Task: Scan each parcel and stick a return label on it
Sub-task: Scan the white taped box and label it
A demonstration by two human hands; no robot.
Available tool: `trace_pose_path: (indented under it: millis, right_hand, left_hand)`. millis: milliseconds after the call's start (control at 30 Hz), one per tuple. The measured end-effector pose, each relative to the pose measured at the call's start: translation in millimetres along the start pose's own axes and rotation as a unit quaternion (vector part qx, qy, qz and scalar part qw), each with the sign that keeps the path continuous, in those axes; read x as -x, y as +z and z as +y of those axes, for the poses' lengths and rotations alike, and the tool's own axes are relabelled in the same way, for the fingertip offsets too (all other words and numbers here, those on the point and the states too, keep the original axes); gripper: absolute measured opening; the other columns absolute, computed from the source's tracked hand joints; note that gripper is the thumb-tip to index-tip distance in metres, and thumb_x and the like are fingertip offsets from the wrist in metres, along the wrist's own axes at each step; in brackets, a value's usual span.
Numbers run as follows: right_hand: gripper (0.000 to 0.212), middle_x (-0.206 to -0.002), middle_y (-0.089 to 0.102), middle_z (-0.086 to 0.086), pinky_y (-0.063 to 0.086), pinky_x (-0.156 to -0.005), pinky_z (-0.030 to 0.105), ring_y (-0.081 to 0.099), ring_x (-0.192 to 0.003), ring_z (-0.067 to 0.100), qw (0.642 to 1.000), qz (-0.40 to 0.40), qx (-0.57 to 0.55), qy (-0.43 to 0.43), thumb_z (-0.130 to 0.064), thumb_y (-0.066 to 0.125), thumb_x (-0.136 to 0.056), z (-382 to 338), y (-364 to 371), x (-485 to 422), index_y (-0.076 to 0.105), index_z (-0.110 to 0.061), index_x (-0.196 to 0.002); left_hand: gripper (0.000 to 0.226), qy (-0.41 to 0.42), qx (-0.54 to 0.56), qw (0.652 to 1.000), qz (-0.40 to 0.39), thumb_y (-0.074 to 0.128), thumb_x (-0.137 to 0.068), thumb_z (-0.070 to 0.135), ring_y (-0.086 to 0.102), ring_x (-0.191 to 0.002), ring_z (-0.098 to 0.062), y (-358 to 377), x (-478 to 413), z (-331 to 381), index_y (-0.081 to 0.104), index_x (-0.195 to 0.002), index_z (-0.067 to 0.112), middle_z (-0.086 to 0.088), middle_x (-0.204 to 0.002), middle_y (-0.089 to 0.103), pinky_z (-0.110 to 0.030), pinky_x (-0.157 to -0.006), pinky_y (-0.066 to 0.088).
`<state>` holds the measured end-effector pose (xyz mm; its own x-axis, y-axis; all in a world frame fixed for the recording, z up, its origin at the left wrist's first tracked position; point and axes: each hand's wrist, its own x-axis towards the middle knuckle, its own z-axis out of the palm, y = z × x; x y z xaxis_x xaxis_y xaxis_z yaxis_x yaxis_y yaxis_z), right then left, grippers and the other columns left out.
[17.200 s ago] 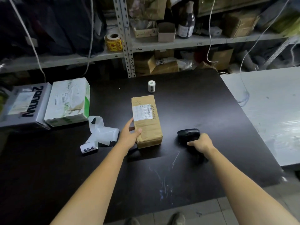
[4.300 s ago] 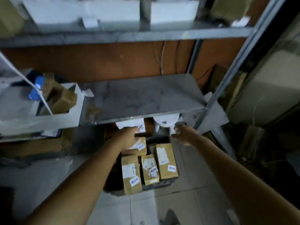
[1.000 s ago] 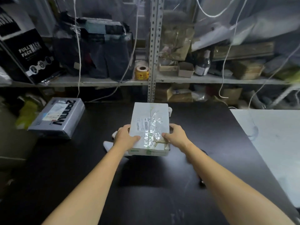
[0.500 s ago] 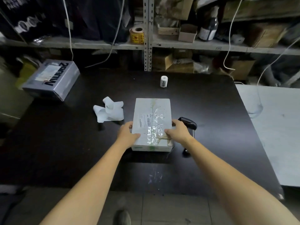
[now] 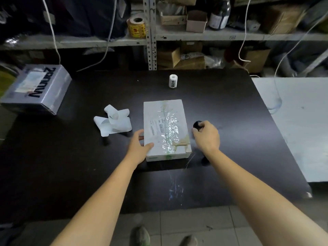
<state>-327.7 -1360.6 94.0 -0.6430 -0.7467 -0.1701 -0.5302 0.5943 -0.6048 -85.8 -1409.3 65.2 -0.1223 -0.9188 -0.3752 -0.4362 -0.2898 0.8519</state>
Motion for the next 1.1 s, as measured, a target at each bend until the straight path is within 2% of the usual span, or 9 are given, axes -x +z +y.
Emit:
trace_pose_path:
  millis: [100, 200, 300, 500, 633, 767, 933, 1000, 1100]
  right_hand:
    - [0.036, -0.124, 0.051, 0.015, 0.044, -0.079, 0.039, 0.047, -0.113, 0.034, 0.993, 0.069, 0.084, 0.048, -0.025, 0.061, -0.091, 14, -7, 2, 0.053, -0.007, -0.120]
    - [0.049, -0.132, 0.047, 0.024, 0.044, -0.093, 0.045, 0.042, -0.124, 0.041, 0.985, 0.024, 0.106, 0.133, -0.029, 0.064, -0.091, 29, -4, 1, 0.049, 0.002, -0.125]
    - [0.037, -0.124, 0.057, 0.025, 0.050, -0.093, 0.045, 0.055, -0.115, 0.042, 0.981, -0.024, 0.082, 0.172, -0.021, 0.063, -0.089, 37, 3, -1, 0.055, 0.002, -0.118]
    - [0.026, -0.124, 0.039, 0.017, 0.050, -0.083, 0.043, 0.053, -0.085, 0.038, 0.985, -0.034, 0.041, 0.163, -0.012, 0.063, -0.088, 24, 4, 0, 0.055, -0.005, -0.111]
    - [0.031, -0.114, 0.053, 0.015, 0.048, -0.070, 0.038, 0.058, -0.088, 0.034, 0.993, -0.002, -0.021, 0.117, -0.006, 0.061, -0.082, 3, -15, -5, 0.048, -0.008, -0.110]
    - [0.034, -0.092, 0.054, 0.002, 0.045, -0.050, 0.030, 0.058, -0.079, 0.027, 0.994, -0.067, -0.077, 0.037, -0.011, 0.055, -0.084, -27, -34, -6, 0.036, -0.019, -0.110]
    - [0.014, -0.080, 0.064, -0.001, 0.051, -0.061, 0.034, 0.062, -0.074, 0.023, 0.976, -0.178, 0.008, -0.127, -0.016, 0.060, -0.076, -70, -55, -16, 0.057, -0.026, -0.086]
    - [0.018, -0.082, 0.065, -0.003, 0.053, -0.068, 0.035, 0.063, -0.076, 0.020, 0.954, -0.221, 0.087, -0.180, -0.020, 0.063, -0.074, -80, -58, -18, 0.058, -0.027, -0.089]
    - [0.024, -0.083, 0.061, -0.006, 0.047, -0.061, 0.031, 0.059, -0.074, 0.016, 0.913, -0.259, 0.196, -0.245, -0.027, 0.065, -0.072, -93, -61, -22, 0.056, -0.028, -0.095]
  left_hand:
    - [0.063, 0.003, -0.009, 1.000, -0.009, 0.074, -0.083, 0.010, 0.055, -0.111, -0.015, -1, -2, 1, 0.042, -0.136, 0.024, 0.002, -0.127, 0.054, -0.033, -0.093, 0.050]
    - [0.062, 0.008, 0.014, 1.000, -0.023, 0.073, -0.084, 0.008, 0.056, -0.110, -0.015, 0, -3, -2, 0.041, -0.135, 0.025, 0.000, -0.125, 0.055, -0.035, -0.094, 0.052]
    - [0.061, 0.008, 0.012, 1.000, -0.026, 0.072, -0.084, 0.008, 0.057, -0.110, -0.016, 0, -8, -4, 0.040, -0.132, 0.027, 0.004, -0.121, 0.056, -0.041, -0.096, 0.052]
    - [0.060, 0.016, 0.017, 0.999, -0.044, 0.072, -0.084, 0.010, 0.058, -0.106, -0.011, -3, -12, -11, 0.039, -0.131, 0.029, 0.009, -0.116, 0.055, -0.038, -0.094, 0.053]
    - [0.061, 0.020, 0.012, 0.999, -0.041, 0.072, -0.085, 0.011, 0.057, -0.106, -0.011, -5, -10, -8, 0.038, -0.134, 0.026, 0.008, -0.119, 0.054, -0.033, -0.092, 0.052]
    - [0.059, 0.002, 0.002, 0.999, -0.044, 0.068, -0.088, 0.012, 0.057, -0.104, -0.012, -3, -2, -2, 0.037, -0.137, 0.028, 0.007, -0.121, 0.055, -0.035, -0.090, 0.053]
    - [0.067, -0.017, -0.019, 0.999, -0.034, 0.063, -0.088, 0.008, 0.057, -0.109, -0.017, -1, 12, 8, 0.036, -0.144, 0.029, 0.004, -0.120, 0.056, -0.040, -0.092, 0.054]
    - [0.068, -0.020, -0.022, 0.999, -0.025, 0.064, -0.087, 0.008, 0.058, -0.108, -0.017, 1, 18, 6, 0.036, -0.145, 0.031, 0.007, -0.118, 0.056, -0.035, -0.087, 0.055]
    - [0.068, -0.023, -0.021, 0.999, -0.011, 0.064, -0.088, 0.006, 0.056, -0.109, -0.015, 3, 21, 5, 0.038, -0.145, 0.031, 0.007, -0.124, 0.056, -0.028, -0.082, 0.052]
